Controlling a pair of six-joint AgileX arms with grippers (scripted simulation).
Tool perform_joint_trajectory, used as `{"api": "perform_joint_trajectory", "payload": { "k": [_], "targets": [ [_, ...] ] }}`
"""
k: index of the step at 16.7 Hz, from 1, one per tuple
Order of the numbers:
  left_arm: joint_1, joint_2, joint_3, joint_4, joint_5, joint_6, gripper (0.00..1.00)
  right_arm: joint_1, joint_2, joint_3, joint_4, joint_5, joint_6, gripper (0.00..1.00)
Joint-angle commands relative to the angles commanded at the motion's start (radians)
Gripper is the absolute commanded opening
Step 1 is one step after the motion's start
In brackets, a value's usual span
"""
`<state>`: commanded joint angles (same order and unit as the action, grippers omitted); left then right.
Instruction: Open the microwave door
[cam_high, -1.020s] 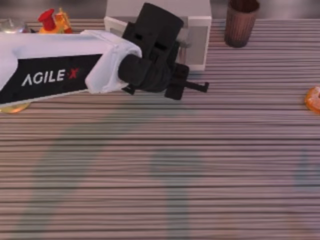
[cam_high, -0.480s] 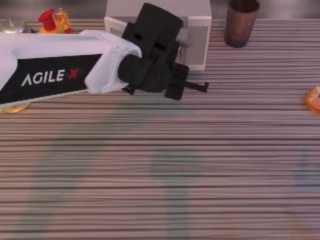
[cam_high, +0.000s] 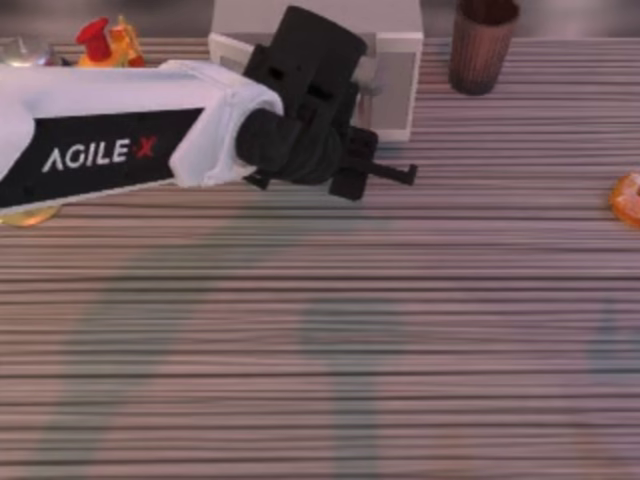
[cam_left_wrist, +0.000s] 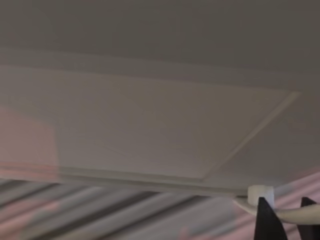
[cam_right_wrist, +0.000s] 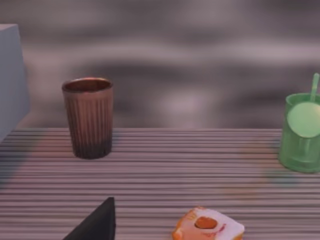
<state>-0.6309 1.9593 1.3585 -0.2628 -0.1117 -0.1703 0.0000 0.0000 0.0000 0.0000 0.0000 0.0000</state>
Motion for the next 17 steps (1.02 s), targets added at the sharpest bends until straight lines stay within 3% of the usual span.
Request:
{"api": "perform_joint_trajectory", "payload": {
  "k": [8,17],
  "targets": [
    [0.012,-0.025,-0.035,0.015,0.035,0.04,0.0,0.0,0.0,0.0,0.0,0.0,0.0,1.0],
    [0.013,-0.025,-0.036,0.015,0.035,0.042,0.0,0.0,0.0,0.0,0.0,0.0,0.0,1.0]
  ]
}}
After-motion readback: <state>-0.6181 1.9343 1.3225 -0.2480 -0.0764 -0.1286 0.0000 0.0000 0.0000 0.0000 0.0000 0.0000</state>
